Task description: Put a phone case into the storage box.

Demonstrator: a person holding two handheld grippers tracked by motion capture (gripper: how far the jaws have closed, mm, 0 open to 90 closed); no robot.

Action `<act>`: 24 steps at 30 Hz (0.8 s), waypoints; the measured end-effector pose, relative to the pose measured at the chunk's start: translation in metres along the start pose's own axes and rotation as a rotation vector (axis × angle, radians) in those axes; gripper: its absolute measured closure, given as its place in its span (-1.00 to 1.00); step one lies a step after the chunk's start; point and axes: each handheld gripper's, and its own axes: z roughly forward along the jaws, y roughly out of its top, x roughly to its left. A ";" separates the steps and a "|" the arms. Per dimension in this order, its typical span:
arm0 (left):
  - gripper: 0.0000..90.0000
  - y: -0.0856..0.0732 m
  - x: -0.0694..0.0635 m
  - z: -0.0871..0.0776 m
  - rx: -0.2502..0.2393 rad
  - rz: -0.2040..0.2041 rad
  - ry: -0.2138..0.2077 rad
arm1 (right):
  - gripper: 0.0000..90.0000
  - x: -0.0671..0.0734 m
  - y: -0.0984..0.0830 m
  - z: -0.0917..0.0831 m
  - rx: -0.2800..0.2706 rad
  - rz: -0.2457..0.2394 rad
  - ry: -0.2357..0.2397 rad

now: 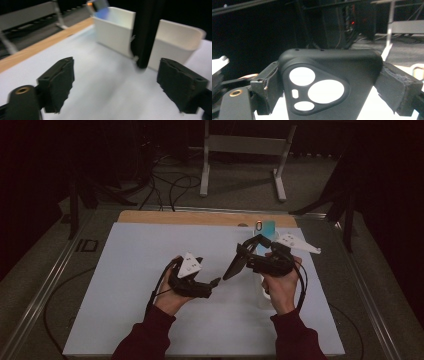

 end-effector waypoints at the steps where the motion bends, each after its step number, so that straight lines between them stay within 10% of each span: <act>1: -0.73 -0.002 0.003 -0.003 0.006 -0.005 0.016 | -0.68 -0.003 0.003 -0.001 -0.012 -0.002 -0.014; 13: -0.91 -0.033 0.035 -0.049 -0.003 -0.047 0.158 | -0.68 -0.054 0.034 -0.006 -0.088 -0.019 -0.259; 24: -0.92 -0.062 0.050 -0.071 0.025 -0.095 0.232 | -0.68 -0.085 0.027 0.018 -0.008 -0.060 -0.445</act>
